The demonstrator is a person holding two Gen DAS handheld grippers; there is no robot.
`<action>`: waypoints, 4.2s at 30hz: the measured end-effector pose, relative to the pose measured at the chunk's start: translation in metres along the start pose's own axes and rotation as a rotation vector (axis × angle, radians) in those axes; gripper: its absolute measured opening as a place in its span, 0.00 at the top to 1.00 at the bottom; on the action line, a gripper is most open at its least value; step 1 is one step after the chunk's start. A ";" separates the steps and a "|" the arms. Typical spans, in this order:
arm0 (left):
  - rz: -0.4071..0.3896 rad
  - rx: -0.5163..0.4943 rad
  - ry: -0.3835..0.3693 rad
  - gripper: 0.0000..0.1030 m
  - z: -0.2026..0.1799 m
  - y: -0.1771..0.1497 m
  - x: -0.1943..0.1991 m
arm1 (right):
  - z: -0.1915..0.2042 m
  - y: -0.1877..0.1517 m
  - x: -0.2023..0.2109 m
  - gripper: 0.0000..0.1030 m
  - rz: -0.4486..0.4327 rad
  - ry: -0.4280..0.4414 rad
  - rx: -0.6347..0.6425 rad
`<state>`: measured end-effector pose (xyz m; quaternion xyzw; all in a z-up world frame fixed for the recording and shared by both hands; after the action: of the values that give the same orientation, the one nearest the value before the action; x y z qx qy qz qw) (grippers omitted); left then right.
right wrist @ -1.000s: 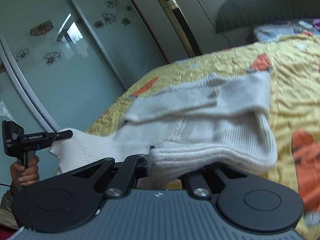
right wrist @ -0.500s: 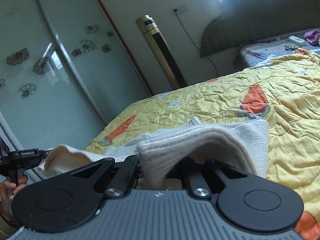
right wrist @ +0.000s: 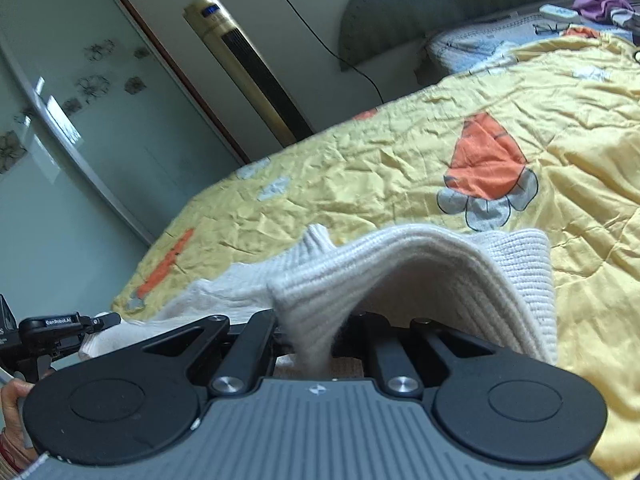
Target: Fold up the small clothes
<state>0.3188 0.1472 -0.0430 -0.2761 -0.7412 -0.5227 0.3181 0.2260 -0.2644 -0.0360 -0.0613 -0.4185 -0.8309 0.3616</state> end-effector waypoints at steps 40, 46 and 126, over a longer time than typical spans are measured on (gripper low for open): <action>-0.247 -0.485 0.442 0.22 -0.010 -0.068 0.042 | 0.028 -0.041 -0.006 0.09 0.101 -0.382 0.394; -0.251 -0.479 0.436 0.22 -0.005 -0.085 0.058 | 0.022 -0.061 0.006 0.05 0.114 -0.398 0.405; 0.227 -0.136 -0.221 0.16 0.040 0.004 -0.033 | 0.264 -0.222 -0.136 0.03 0.200 -0.368 1.146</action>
<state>0.3352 0.1835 -0.0756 -0.4349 -0.6987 -0.4987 0.2722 0.1274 0.0920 -0.0663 -0.0388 -0.8468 -0.4112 0.3352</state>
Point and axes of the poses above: each gripper's, at about its wrist camera, not at the fingertips, and x roughly against the way its jaws point, z to its left, y to its top, the point moved 7 cm from there along -x, roughly the way its jaws point, and after that the axes turned 13 degrees about y, right-handed, at the moved point
